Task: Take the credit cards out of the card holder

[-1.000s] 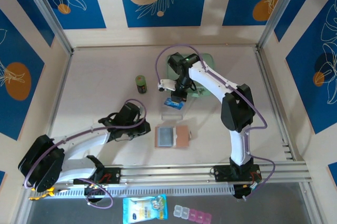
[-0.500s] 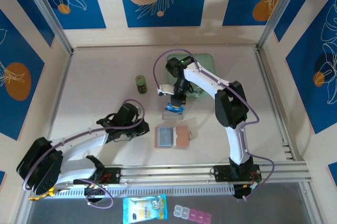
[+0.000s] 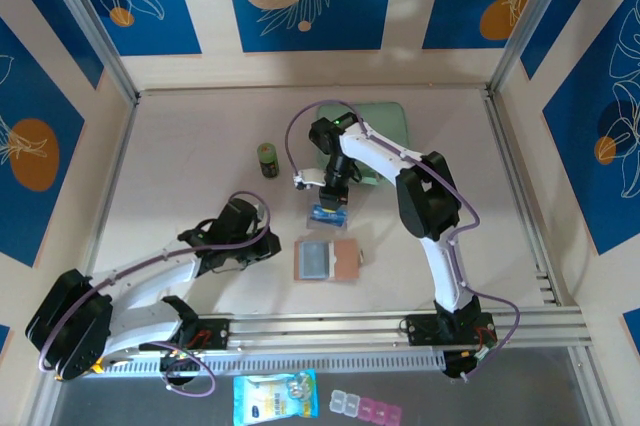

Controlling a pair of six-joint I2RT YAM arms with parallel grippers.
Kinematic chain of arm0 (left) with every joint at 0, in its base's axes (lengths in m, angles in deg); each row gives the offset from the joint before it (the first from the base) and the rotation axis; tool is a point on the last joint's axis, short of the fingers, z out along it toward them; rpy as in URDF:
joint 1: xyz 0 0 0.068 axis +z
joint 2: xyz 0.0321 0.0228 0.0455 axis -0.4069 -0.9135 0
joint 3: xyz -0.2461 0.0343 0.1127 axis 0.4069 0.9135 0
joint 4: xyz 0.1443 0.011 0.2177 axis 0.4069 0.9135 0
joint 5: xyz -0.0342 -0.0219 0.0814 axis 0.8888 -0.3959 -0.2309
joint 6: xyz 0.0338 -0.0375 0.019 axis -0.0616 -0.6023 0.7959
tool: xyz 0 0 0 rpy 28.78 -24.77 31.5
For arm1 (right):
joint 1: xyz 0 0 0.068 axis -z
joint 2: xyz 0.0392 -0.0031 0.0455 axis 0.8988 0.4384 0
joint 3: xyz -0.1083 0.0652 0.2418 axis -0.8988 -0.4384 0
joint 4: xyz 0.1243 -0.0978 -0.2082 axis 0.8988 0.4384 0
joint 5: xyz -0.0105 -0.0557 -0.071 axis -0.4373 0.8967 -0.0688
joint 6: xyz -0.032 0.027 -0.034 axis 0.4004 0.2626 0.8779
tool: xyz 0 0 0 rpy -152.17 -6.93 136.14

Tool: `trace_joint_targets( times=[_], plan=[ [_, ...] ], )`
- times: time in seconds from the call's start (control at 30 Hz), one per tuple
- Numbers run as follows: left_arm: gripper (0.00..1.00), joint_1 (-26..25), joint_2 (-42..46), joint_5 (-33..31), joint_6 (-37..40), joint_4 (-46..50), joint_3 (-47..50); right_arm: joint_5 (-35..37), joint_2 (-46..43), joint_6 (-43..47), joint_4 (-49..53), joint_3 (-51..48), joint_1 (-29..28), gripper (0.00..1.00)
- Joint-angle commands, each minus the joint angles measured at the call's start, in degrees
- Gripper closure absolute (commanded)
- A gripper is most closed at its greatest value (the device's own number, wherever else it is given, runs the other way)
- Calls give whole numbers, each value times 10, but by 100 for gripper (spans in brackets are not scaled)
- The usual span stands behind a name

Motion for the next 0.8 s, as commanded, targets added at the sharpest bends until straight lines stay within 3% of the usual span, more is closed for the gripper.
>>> trace_joint_targets(
  times=[0.0, 0.23, 0.6, 0.77],
  plan=[
    [91, 7, 13, 3, 3, 13, 7, -29, 16, 6, 23, 9, -4, 92],
    [91, 8, 14, 5, 3, 14, 5, -32, 4, 2, 24, 14, -2, 82],
    [91, 7, -3, 12, 8, 4, -8, -7, -71, -21, 0, 8, 2, 80],
    [91, 7, -32, 31, 14, -12, -24, -16, -123, -74, -35, -27, 0, 81]
  ],
)
